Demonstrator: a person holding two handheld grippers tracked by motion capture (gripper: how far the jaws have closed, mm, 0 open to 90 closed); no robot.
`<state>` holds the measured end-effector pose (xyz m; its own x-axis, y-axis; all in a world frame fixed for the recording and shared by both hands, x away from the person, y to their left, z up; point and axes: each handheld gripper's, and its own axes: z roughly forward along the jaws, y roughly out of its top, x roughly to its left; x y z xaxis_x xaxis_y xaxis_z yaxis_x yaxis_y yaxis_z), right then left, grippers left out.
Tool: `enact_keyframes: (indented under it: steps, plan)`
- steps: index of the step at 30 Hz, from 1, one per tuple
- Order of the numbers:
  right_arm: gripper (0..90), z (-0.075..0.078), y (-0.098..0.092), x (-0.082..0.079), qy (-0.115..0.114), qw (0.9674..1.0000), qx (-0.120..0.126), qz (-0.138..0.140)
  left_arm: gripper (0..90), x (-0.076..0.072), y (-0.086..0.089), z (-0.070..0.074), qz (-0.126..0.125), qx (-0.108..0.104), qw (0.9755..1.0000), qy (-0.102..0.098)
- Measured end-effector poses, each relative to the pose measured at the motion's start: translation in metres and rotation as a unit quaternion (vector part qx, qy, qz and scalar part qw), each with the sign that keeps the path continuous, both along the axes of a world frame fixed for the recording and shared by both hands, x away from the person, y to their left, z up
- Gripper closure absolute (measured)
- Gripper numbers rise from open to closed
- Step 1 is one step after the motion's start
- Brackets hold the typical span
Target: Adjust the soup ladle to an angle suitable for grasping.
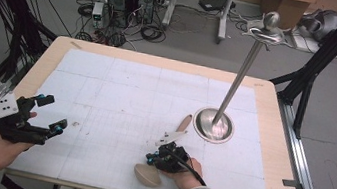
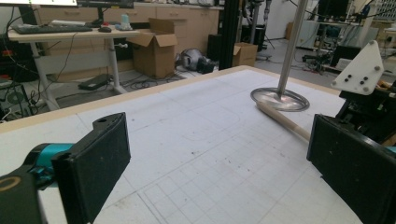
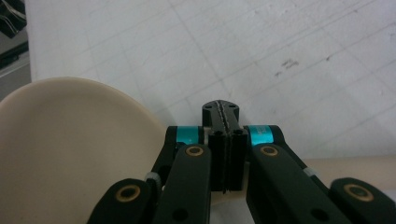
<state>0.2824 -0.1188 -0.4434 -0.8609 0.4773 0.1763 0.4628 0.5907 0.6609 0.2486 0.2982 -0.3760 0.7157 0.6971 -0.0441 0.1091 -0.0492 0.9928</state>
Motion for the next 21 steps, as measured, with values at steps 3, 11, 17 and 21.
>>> enact_keyframes:
  steps: [3,11,17,21]
  plan:
    - [90.0,0.0,-0.005,-0.006,0.002,1.0,-0.001,0.003,6.4,0.001,-0.001,0.0,-0.002,0.003,1.0,0.0]
    - [90.0,0.002,-0.022,-0.019,0.003,0.9996,-0.005,0.026,6.4,0.004,-0.006,0.0,-0.007,0.003,1.0,0.001]
    - [90.0,0.004,-0.03,-0.032,-0.017,0.9989,-0.029,0.034,6.4,0.007,-0.012,0.001,-0.014,0.002,0.9999,0.002]
    - [90.0,0.004,-0.037,-0.037,-0.011,0.9991,-0.023,0.034,6.4,0.008,-0.015,0.001,-0.018,0.002,0.9998,0.0]
